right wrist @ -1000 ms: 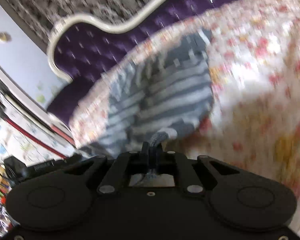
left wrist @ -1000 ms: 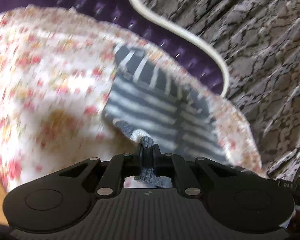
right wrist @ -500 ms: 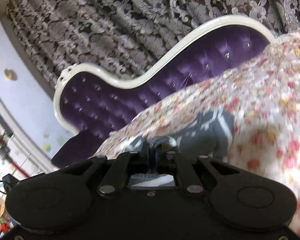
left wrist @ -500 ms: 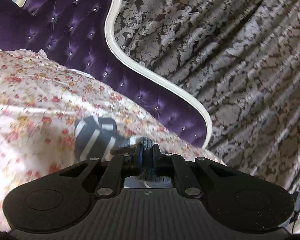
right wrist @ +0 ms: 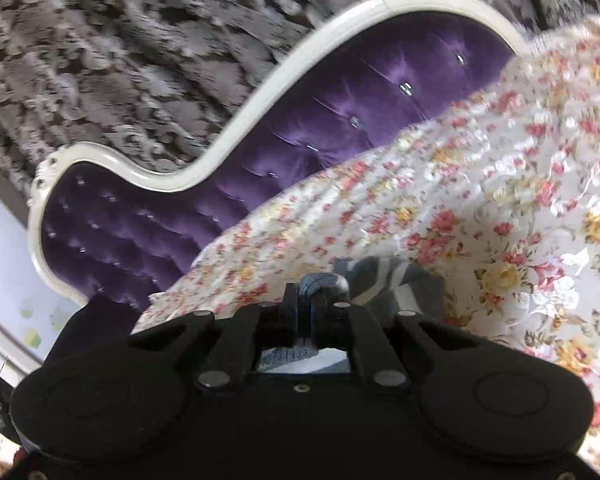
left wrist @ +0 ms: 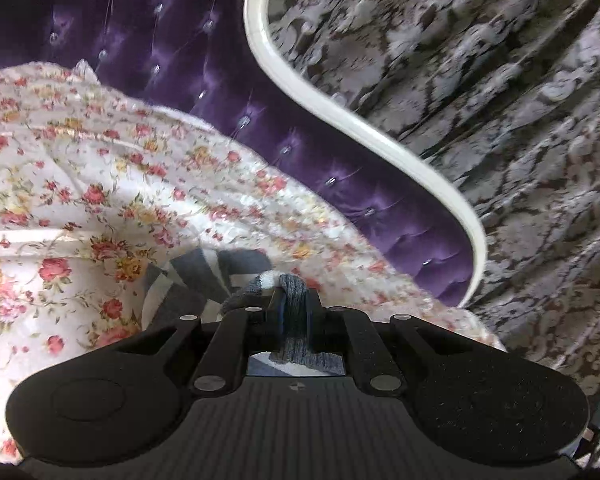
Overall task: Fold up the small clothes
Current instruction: 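Lift the hem with both tools and fold it over toward the collar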
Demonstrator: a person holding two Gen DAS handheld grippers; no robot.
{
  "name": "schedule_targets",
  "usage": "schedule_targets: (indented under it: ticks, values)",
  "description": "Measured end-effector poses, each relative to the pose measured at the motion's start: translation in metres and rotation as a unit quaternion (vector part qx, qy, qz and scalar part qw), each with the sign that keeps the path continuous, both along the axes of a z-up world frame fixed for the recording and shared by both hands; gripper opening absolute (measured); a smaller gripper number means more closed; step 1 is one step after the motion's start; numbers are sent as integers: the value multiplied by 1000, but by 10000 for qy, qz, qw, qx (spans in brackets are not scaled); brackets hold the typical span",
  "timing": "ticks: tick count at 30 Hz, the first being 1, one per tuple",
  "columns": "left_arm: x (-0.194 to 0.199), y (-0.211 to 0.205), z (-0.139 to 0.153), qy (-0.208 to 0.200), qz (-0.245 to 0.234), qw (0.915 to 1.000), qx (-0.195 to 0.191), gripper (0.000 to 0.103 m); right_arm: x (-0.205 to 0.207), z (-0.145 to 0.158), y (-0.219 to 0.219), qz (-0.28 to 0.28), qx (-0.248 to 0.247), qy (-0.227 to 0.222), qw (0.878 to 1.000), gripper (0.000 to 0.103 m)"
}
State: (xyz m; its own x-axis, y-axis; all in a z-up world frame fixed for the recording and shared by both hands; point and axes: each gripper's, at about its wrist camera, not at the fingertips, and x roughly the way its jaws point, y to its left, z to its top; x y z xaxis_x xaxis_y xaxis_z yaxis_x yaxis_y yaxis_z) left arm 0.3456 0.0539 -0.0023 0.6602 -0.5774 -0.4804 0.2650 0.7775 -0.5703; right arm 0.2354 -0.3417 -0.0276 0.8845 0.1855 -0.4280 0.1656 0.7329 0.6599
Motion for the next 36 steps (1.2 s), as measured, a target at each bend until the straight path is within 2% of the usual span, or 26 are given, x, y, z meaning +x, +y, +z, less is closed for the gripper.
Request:
schedule_targets:
  ticks: [7, 8, 9, 11, 12, 15, 16, 19, 22, 25, 28, 30, 33, 35, 36]
  values:
    - [24, -10, -24, 102, 38, 9994, 341, 13, 27, -28, -8, -117, 57, 326, 9994, 16]
    - [26, -10, -25, 94, 57, 9993, 360, 18, 29, -29, -8, -110, 33, 348, 9993, 17]
    - [28, -8, -26, 112, 89, 9993, 353, 29, 31, -29, -8, -112, -11, 357, 9993, 22]
    - [31, -2, -27, 145, 185, 9994, 259, 40, 32, -29, -8, -138, -107, 314, 9994, 22]
    - [33, 0, -26, 129, 247, 9994, 216, 42, 33, -29, -8, -147, -166, 298, 9993, 24]
    - [32, 8, -18, -41, 409, 9988, 259, 46, 31, -25, -9, -317, -443, 219, 9983, 45]
    - [28, 9, -14, -110, 446, 9985, 314, 47, 29, -24, -10, -374, -510, 188, 9978, 47]
    - [13, 7, -1, -429, 391, 9967, 564, 49, 26, -17, -10, -409, -741, 115, 9963, 47]
    - [-5, -11, 5, -727, -58, 9908, 1143, 49, 25, -8, -1, -272, -1104, 49, 9935, 47]
    - [-12, -34, -1, -740, -629, 9822, 1610, 49, 27, -3, 15, 109, -1425, 29, 9897, 47]
    - [-12, -52, -13, -711, -859, 9757, 1889, 49, 30, -2, 41, 610, -2003, 35, 9778, 46]
    - [-9, -58, -24, -636, -895, 9736, 2002, 49, 32, -4, 60, 940, -2447, 62, 9650, 46]
    - [0, -56, -39, -462, -799, 9730, 2116, 49, 37, -12, 77, 1300, -2810, 221, 9506, 45]
    - [1, -48, -44, -478, -786, 9746, 2040, 48, 39, -19, 73, 1210, -2892, 451, 9485, 45]
    - [2, -45, -44, -477, -780, 9758, 1987, 48, 39, -23, 68, 1101, -2902, 562, 9489, 38]
